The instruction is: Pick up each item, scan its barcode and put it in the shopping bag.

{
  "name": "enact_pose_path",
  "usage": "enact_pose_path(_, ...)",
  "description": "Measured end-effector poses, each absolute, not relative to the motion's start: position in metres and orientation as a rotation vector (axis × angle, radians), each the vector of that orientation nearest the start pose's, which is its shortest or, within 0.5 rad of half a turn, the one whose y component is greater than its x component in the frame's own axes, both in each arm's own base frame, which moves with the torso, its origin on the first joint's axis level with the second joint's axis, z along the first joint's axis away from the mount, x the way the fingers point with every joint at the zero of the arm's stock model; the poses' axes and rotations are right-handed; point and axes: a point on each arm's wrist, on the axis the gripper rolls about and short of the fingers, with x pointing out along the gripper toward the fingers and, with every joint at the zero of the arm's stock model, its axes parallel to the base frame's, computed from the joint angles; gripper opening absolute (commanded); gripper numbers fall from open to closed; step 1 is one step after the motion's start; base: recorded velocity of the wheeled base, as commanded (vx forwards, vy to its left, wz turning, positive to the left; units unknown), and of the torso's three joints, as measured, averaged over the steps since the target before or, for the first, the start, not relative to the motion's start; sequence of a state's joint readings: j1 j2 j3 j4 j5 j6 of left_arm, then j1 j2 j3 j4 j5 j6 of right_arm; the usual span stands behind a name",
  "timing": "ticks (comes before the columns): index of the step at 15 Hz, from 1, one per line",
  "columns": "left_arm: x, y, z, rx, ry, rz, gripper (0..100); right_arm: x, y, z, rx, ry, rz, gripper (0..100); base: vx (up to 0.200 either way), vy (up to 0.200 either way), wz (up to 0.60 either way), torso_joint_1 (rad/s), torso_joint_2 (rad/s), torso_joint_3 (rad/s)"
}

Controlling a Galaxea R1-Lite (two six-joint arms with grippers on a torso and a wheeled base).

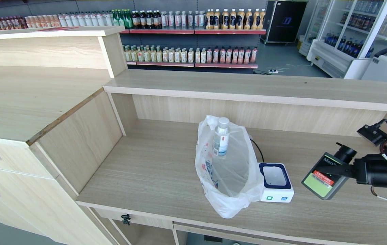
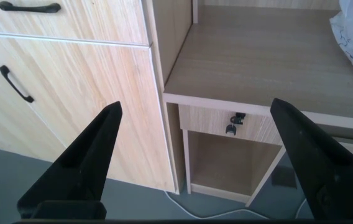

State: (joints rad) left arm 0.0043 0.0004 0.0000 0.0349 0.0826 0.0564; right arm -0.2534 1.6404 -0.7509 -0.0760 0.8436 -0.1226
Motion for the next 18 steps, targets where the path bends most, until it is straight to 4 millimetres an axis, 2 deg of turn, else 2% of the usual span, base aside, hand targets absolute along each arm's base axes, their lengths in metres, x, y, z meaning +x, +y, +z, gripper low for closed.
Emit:
enact_pose_path(6, -0.023, 0.002, 0.072, 0.058, 0.038, 0.086, 100, 0.253, -0.047, 0.14, 0.327, 0.664, 0.624, 0, 0.0, 0.0, 0.0, 0.0, 0.0, 0.0)
enact_pose_path(13, -0.023, 0.002, 0.072, 0.058, 0.038, 0.086, 100, 0.268, -0.045, 0.138, 0.304, 0.642, 0.648, 0, 0.0, 0.0, 0.0, 0.0, 0.0, 0.0)
enact_pose_path(18, -0.023, 0.002, 0.072, 0.058, 0.038, 0.086, 100, 0.269, -0.045, 0.135, 0.313, 0.654, 0.648, 0, 0.0, 0.0, 0.0, 0.0, 0.0, 0.0)
